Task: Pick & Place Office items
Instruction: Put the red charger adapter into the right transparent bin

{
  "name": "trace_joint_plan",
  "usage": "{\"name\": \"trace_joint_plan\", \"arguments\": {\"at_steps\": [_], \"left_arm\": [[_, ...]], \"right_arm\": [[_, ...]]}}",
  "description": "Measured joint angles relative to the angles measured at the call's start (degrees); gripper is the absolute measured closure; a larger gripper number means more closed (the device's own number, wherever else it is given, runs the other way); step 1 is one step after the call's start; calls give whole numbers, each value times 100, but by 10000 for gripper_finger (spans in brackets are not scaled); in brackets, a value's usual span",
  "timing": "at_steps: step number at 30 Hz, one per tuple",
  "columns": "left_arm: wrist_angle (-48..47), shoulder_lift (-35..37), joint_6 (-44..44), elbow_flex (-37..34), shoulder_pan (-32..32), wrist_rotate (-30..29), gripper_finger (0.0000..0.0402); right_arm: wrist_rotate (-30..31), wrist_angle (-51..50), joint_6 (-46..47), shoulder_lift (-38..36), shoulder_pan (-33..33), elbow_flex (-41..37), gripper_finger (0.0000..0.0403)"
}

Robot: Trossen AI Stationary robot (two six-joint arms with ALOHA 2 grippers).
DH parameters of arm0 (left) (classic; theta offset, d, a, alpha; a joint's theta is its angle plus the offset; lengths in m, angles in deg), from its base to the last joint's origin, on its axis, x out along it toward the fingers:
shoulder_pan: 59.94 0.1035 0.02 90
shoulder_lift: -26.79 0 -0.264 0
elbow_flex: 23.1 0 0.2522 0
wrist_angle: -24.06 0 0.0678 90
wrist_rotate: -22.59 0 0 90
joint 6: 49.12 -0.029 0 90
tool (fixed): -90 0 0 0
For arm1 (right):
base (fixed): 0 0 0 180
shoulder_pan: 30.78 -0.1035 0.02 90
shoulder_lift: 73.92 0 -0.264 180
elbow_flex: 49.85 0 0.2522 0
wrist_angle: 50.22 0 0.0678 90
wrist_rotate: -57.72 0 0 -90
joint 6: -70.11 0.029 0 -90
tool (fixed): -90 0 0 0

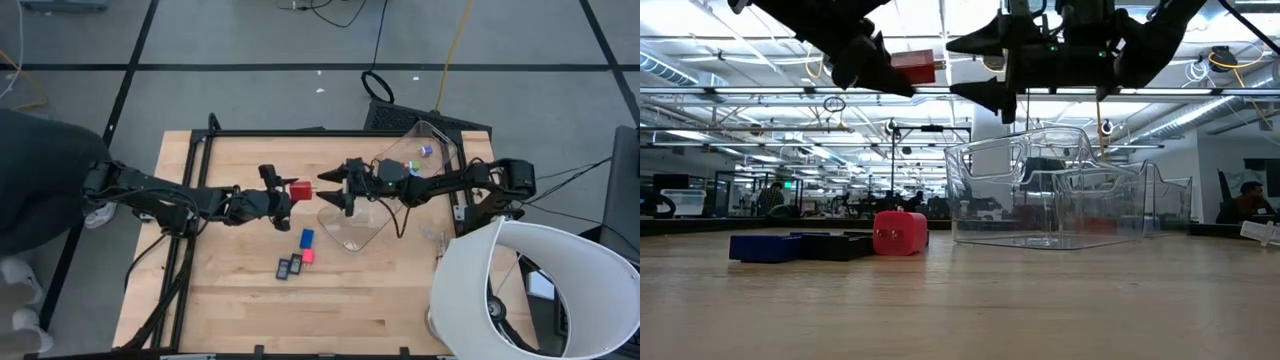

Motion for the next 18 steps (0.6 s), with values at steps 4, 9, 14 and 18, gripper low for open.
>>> {"name": "trace_joint_plan", "arguments": {"at_steps": [4, 9, 14, 18], "left_arm": [[141, 0, -31, 0, -1, 3, 172], [152, 0, -46, 0, -4, 15, 185], [117, 0, -40, 0, -4, 22, 242], [108, 2, -3, 0, -11, 92, 291]], "right_arm": [[-101, -65, 130, 405, -68, 285, 68], [-560, -31, 332, 946, -65, 825, 79], [-789, 31, 359, 1159, -104, 1153, 83], [-902, 63, 201, 1161, -120, 1199, 122]]}}
